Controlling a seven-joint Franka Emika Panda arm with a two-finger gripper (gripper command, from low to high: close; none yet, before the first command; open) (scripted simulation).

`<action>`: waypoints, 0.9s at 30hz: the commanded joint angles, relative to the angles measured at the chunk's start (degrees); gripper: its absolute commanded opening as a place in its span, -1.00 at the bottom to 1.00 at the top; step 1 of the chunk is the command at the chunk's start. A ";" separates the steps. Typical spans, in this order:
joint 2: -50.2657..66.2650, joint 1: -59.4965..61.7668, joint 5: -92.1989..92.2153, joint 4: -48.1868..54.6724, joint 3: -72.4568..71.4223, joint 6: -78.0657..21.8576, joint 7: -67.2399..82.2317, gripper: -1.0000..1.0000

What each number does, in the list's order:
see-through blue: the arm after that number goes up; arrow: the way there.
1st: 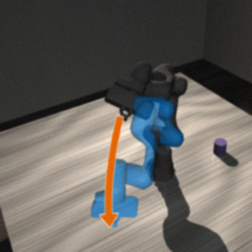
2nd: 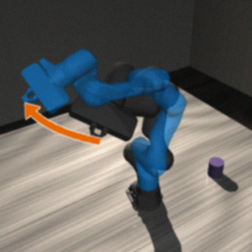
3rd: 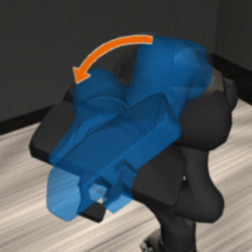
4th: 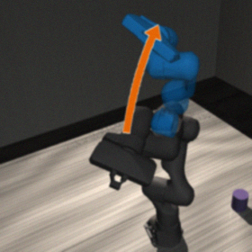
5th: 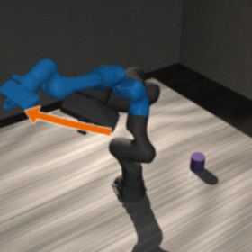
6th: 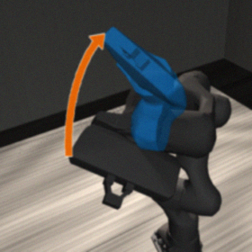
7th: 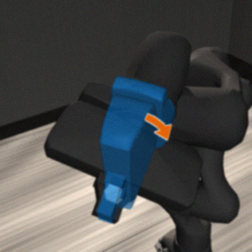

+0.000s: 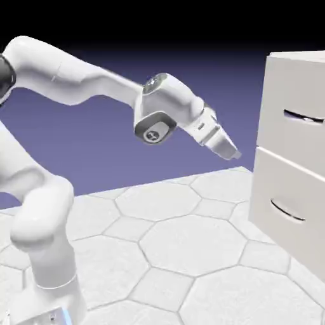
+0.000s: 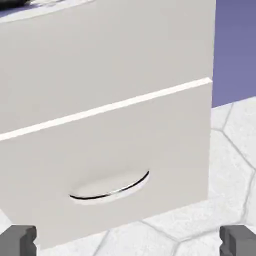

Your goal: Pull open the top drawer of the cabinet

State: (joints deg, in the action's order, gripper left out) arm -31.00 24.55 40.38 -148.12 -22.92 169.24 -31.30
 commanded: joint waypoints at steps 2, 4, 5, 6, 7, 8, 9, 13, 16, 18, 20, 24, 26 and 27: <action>0.21 3.12 4.99 1.59 -2.83 -0.59 1.38 0.00; 0.41 6.23 9.97 3.18 -5.66 -1.18 2.76 0.00; 0.51 7.79 12.46 3.97 -7.07 -1.47 3.44 0.00; 0.62 9.35 14.95 4.77 -8.49 -1.76 4.13 0.00; 0.72 10.90 17.45 5.56 -9.90 -2.06 4.82 0.00; 0.82 12.46 19.94 6.36 -11.32 -2.35 5.51 0.00; 0.92 14.02 22.43 7.15 -12.73 -2.65 6.20 0.00; 1.33 20.25 32.40 10.33 -18.39 -3.82 8.95 0.00; 1.64 24.92 39.87 12.72 -22.63 -4.70 11.02 0.00; 1.85 28.03 44.86 14.31 -25.46 -5.29 12.40 0.00; 2.05 31.15 49.84 15.90 -28.29 -5.88 13.78 0.00; 2.46 37.38 59.81 19.08 -33.95 -7.06 16.53 0.00; 2.67 40.49 64.79 20.67 -36.78 -7.64 17.91 0.00; 2.77 42.05 67.28 21.46 -38.19 -7.94 18.60 0.00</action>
State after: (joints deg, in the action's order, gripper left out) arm -28.23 66.59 107.66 -126.66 -61.11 161.31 -12.70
